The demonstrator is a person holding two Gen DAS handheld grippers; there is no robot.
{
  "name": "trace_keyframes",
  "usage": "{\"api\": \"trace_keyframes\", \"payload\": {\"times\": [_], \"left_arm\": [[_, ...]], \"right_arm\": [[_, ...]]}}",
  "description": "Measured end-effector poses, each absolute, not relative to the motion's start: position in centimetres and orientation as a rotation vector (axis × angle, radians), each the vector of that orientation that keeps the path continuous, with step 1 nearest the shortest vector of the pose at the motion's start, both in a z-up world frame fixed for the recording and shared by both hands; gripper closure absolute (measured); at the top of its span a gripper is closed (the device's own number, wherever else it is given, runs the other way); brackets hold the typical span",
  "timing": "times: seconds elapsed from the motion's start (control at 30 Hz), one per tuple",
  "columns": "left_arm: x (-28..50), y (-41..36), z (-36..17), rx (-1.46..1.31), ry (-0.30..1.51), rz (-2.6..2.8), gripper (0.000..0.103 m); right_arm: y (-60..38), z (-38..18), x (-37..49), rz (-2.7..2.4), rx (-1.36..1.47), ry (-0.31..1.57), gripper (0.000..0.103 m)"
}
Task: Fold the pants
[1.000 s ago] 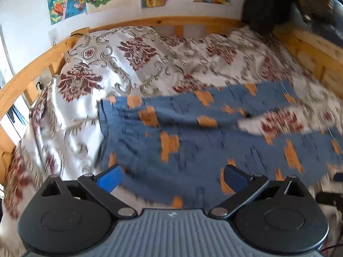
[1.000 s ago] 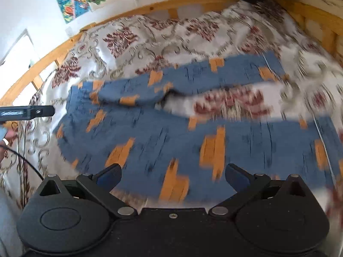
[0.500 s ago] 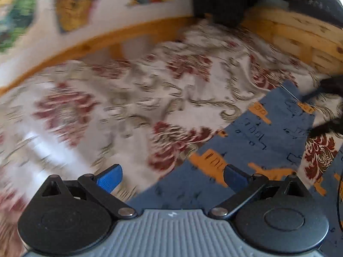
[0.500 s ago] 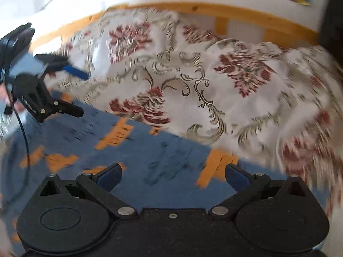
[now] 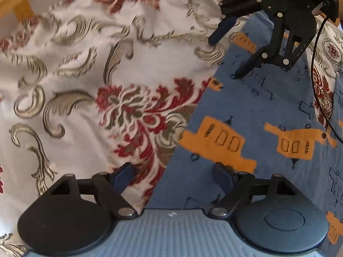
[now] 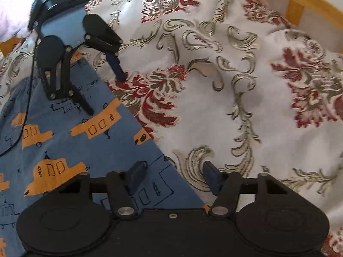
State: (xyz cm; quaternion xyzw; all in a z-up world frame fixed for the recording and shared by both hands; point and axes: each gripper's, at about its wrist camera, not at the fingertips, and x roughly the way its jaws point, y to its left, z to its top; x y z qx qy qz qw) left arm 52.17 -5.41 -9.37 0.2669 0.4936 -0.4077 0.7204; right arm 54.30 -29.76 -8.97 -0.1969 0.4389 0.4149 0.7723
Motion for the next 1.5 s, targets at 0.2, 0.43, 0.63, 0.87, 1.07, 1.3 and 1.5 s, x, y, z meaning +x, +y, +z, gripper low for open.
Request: {"api": "trace_keyframes", "payload": {"times": [0.2, 0.43, 0.63, 0.87, 1.07, 1.3, 1.5], "left_arm": [[53.1, -4.6, -9.5, 0.582, 1.157, -0.95, 0.029], [52.7, -4.5, -8.8, 0.611, 1.193, -0.979, 0.075], [51.6, -5.0, -8.7, 0.589, 1.124, -0.782, 0.1], [48.6, -5.1, -7.9, 0.562, 1.008, -0.573, 0.102], [51.0, -5.1, -6.6, 0.552, 0.925, -0.492, 0.102], [54.4, -4.7, -8.2, 0.52, 0.951, -0.466, 0.102], [54.5, -2.5, -8.5, 0.445, 0.948, -0.505, 0.063]], "right_arm": [[-29.2, -8.7, 53.5, 0.946, -0.458, 0.939, 0.079], [-29.0, -8.3, 52.4, 0.923, -0.495, 0.91, 0.094], [-28.6, -8.1, 50.3, 0.862, -0.559, 0.827, 0.1], [-27.2, -7.7, 49.3, 0.732, -0.658, 0.712, 0.101], [-25.3, -7.3, 52.3, 0.612, -0.725, 0.653, 0.102], [-23.5, -9.9, 55.2, 0.573, -0.729, 0.743, 0.089], [-25.1, -8.1, 54.3, 0.521, -0.589, 0.71, 0.035]]}}
